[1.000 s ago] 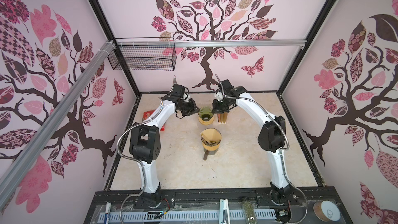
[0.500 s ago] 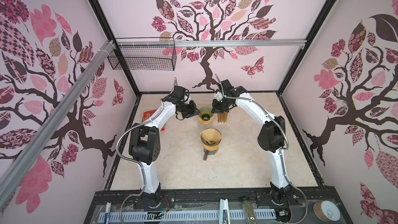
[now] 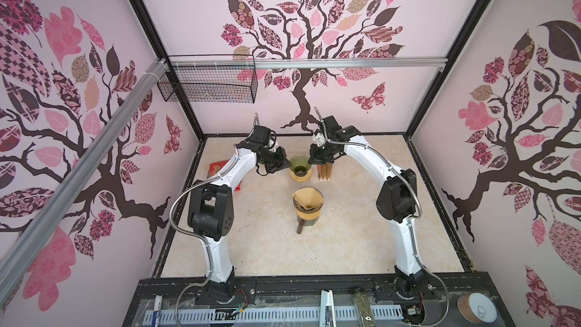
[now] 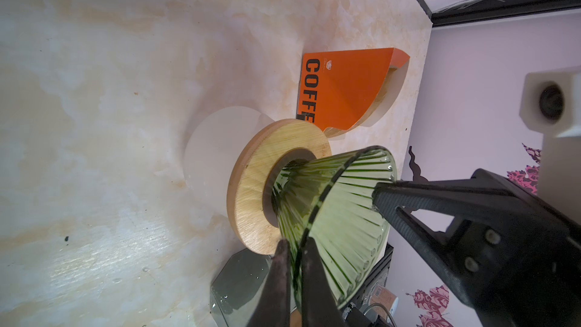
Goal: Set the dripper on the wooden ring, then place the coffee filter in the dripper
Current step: 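Hold the green dripper with both grippers and seat it in the lid ring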
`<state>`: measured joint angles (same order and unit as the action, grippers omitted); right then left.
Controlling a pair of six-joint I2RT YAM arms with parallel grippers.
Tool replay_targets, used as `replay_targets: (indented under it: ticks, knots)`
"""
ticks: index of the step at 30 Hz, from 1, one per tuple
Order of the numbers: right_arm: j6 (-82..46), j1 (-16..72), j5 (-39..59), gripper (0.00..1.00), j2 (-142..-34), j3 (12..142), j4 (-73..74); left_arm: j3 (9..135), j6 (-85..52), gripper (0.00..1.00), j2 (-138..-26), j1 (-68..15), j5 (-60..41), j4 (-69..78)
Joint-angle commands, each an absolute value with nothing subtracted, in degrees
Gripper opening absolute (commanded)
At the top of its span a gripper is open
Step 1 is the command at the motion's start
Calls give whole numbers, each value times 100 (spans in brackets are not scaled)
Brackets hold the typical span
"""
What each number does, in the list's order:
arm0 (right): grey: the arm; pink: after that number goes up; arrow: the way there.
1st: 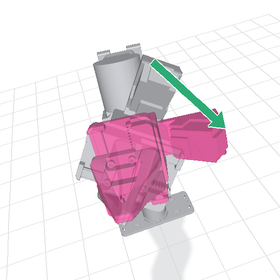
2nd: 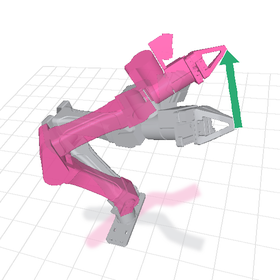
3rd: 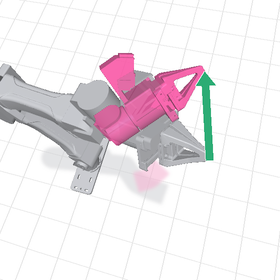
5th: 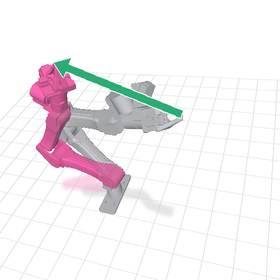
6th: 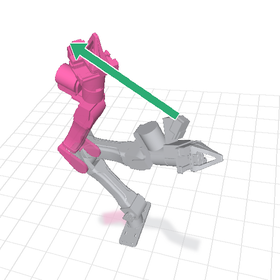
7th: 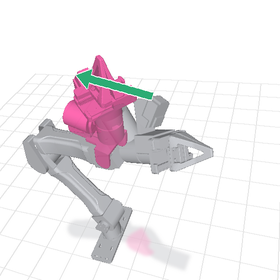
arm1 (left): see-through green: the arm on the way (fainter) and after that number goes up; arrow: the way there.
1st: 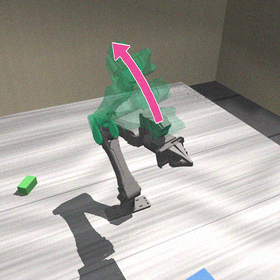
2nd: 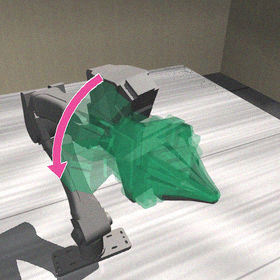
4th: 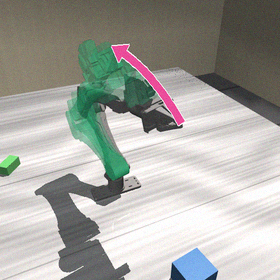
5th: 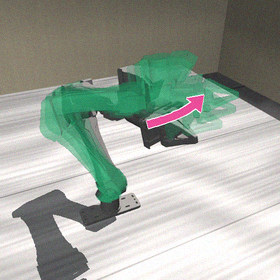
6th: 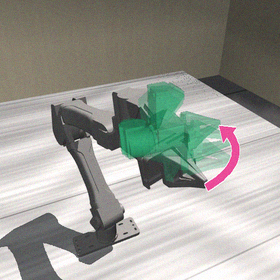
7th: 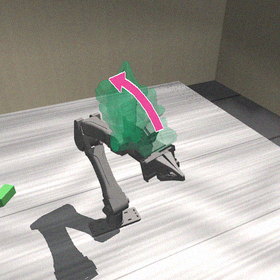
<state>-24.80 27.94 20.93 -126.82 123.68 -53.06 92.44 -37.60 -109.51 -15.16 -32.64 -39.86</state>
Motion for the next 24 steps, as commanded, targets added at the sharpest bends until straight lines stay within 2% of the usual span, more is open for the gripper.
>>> replay_targets:
  ticks: [1, 24]
  knots:
    - [-2426, 2798, 2227, 0, -12877, 12264, -5284, 9054, -3841, 5, -10865, -1546, -3251, -4069]
    - [-2390, 2795, 2461, 0, -12430, 10889, -4296, 8714, -3584, 3, -10768, -1791, -3023, -4052]
